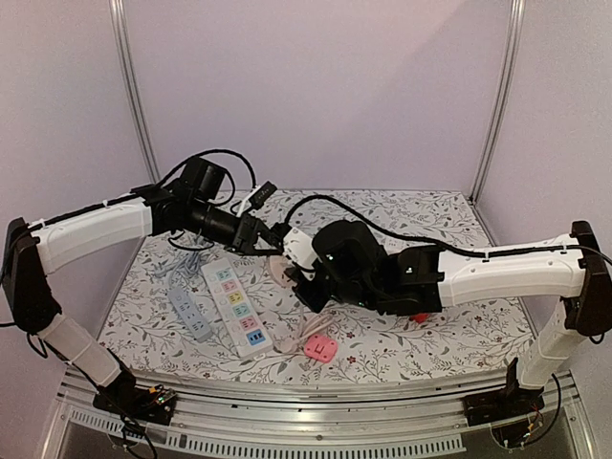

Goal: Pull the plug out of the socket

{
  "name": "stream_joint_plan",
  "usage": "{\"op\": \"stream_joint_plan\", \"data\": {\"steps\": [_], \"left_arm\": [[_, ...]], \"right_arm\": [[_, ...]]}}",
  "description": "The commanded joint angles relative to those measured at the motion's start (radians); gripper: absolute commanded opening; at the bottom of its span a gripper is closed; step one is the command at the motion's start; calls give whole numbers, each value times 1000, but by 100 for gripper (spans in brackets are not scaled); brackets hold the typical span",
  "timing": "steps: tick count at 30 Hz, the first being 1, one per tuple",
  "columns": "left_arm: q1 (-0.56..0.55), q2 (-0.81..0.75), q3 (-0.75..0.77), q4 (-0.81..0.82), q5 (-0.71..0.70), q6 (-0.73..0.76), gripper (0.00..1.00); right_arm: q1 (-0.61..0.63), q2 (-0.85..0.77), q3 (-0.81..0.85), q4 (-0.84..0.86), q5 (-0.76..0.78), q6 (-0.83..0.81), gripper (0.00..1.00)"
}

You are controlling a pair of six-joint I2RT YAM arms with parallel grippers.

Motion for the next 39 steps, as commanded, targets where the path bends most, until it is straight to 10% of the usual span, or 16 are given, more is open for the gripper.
{"op": "stream_joint_plan", "data": {"steps": [1,20,39], "left_arm": [[15,-10,-7,-33,12,27,0],[41,-6,0,-52,1,33,0],[-4,-20,8,-75,-40,85,0]], "right_arm": [[-56,-51,-26,-82,76,84,0],[153,-2,34,-201,204,-131,0],[30,-91,23,-188,164,62,0]]}}
